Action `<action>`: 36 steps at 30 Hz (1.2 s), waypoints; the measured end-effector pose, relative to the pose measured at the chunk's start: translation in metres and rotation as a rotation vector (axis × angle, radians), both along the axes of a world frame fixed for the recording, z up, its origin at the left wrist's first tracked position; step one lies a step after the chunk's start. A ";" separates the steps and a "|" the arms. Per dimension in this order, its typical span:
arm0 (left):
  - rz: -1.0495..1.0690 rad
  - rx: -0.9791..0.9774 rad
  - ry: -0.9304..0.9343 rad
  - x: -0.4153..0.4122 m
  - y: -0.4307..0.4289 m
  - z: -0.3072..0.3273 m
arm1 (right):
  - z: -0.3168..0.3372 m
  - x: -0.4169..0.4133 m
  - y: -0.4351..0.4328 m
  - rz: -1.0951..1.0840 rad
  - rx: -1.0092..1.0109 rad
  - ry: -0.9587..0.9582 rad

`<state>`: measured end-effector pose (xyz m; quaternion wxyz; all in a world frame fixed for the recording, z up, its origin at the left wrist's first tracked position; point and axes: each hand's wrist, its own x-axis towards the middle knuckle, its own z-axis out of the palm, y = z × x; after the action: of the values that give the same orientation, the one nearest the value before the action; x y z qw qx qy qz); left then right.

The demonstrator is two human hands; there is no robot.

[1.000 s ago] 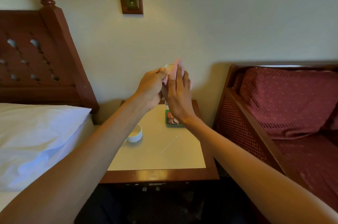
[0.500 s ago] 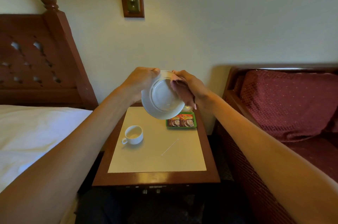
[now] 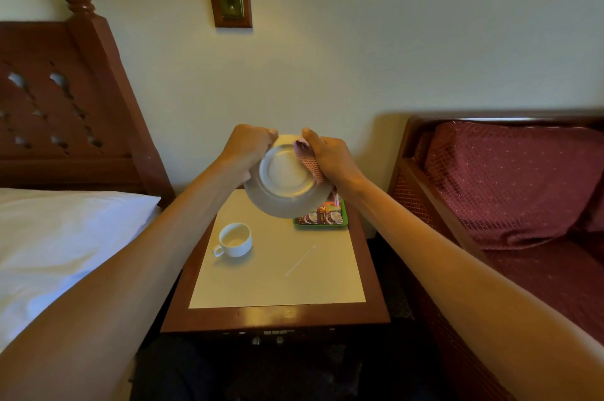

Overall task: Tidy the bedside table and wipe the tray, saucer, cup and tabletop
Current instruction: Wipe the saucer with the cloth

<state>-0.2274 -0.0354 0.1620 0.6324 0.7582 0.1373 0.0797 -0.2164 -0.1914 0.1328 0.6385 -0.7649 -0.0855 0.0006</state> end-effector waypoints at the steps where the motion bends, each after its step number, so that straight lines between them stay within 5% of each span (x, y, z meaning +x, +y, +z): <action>1: -0.008 0.011 0.003 0.000 -0.001 -0.002 | 0.001 0.000 0.001 0.005 -0.003 0.000; 7: 0.311 -0.101 -0.168 -0.002 -0.005 -0.007 | -0.017 -0.006 0.009 -0.157 0.184 0.061; 10: 0.151 -0.226 -0.130 -0.012 -0.006 -0.009 | -0.010 0.002 0.000 -0.161 0.087 0.056; 15: -0.249 -0.033 0.003 -0.017 -0.004 0.003 | 0.010 0.008 -0.009 -0.048 -0.050 0.074; 22: 0.217 -0.112 -0.197 -0.002 -0.013 0.002 | -0.007 -0.003 0.010 -0.224 0.144 0.182; 26: -0.047 -0.024 -0.085 -0.020 -0.008 -0.001 | 0.001 0.001 -0.002 -0.121 0.111 0.213; 32: 0.327 -0.157 -0.253 -0.013 -0.016 -0.002 | -0.003 -0.011 0.014 -0.126 0.192 0.180; 36: 0.099 -0.382 -0.109 -0.020 -0.013 -0.011 | 0.015 -0.008 -0.005 -0.147 0.143 0.141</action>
<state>-0.2473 -0.0481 0.1511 0.7664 0.6116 0.1525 0.1243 -0.2242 -0.1960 0.1477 0.6941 -0.7197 0.0160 0.0016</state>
